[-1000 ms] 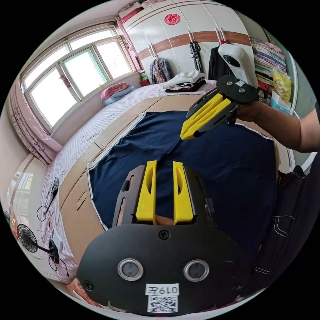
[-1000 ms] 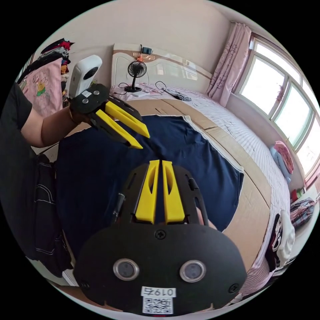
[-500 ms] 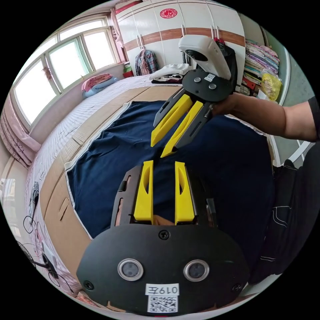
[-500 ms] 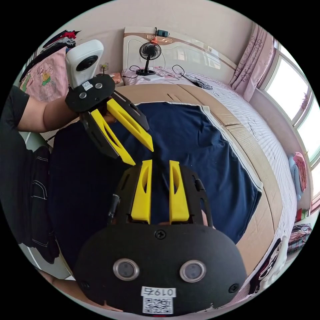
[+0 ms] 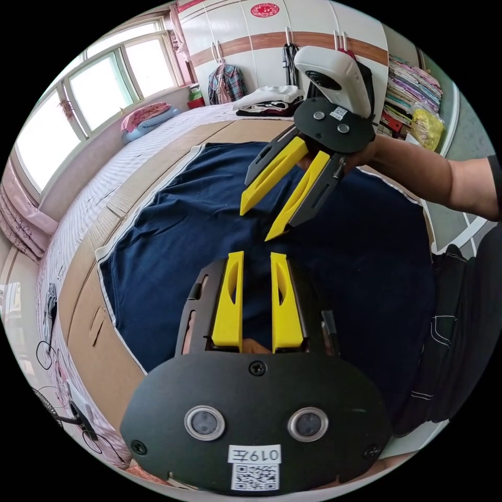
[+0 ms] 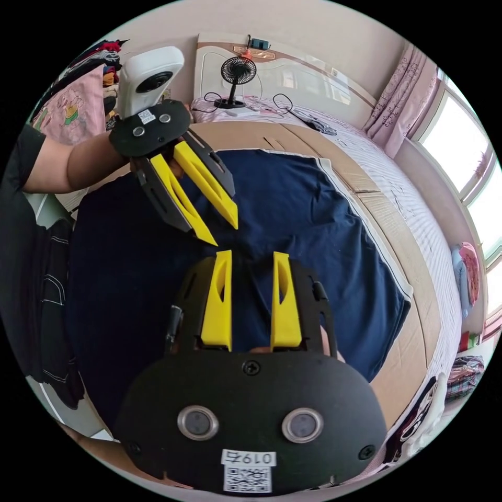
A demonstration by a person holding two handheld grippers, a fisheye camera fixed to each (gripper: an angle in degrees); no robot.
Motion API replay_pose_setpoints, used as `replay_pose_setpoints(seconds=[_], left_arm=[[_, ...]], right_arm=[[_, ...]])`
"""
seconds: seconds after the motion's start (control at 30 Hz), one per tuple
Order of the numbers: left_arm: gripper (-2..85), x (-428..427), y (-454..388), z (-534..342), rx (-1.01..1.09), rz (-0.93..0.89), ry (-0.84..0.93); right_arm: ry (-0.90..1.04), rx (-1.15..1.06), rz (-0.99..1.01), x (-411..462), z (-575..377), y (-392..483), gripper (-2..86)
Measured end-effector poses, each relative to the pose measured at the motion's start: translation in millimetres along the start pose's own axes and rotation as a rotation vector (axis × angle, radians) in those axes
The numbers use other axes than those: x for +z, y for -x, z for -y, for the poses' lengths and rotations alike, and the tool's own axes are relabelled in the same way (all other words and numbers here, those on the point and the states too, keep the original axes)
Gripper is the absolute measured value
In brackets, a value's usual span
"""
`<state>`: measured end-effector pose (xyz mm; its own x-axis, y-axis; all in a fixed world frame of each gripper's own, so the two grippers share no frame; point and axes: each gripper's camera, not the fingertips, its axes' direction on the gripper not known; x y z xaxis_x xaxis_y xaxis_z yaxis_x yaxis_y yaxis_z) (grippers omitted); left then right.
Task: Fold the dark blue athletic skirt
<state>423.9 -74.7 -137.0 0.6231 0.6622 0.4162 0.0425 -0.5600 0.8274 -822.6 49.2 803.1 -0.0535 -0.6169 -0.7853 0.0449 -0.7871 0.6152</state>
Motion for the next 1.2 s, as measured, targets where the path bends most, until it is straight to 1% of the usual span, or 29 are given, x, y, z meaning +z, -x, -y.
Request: replay_pose_setpoints(seconds=[0.1, 0.2, 0.3, 0.37, 0.53, 0.77, 0.9, 1.0, 1.07, 1.2], left_arm=[[8.8, -3, 1, -2, -0.023, -0.011, 0.001], [10.2, -15, 0, -6, -0.027, -0.012, -0.047], [10.7, -36, 2, -18, -0.030, -0.022, -0.111], [10.6, -40, 7, -29, -0.038, -0.002, -0.081], [10.1, -37, 9, -40, -0.058, 0.010, -0.021], [11.0, -42, 3, -51, -0.035, -0.018, 0.035], [12.3, -47, 10, -58, -0.077, -0.043, 0.025], [12.3, -64, 8, -66, -0.107, -0.017, -0.052], [12.2, -81, 1, -76, -0.112, -0.031, -0.098], [12.0, -88, -11, -92, -0.088, 0.021, -0.034]], right_arm=[[-0.010, 0.008, 0.006, -5, -4, 3, 12.2], [-0.002, 0.044, 0.023, -18, -8, -1, 13.8], [-0.075, 0.095, 0.128, -44, -20, -7, 15.3], [-0.091, 0.108, 0.156, -53, -30, -7, 14.0], [-0.035, 0.137, 0.148, -50, -45, -6, 13.5], [0.012, 0.098, 0.116, -61, -54, 9, 13.9], [0.013, 0.102, 0.132, -72, -58, 8, 14.5], [0.002, 0.135, 0.159, -88, -63, 9, 16.8], [-0.062, 0.161, 0.205, -111, -72, 13, 17.5], [-0.020, 0.156, 0.137, -128, -87, 31, 16.6]])
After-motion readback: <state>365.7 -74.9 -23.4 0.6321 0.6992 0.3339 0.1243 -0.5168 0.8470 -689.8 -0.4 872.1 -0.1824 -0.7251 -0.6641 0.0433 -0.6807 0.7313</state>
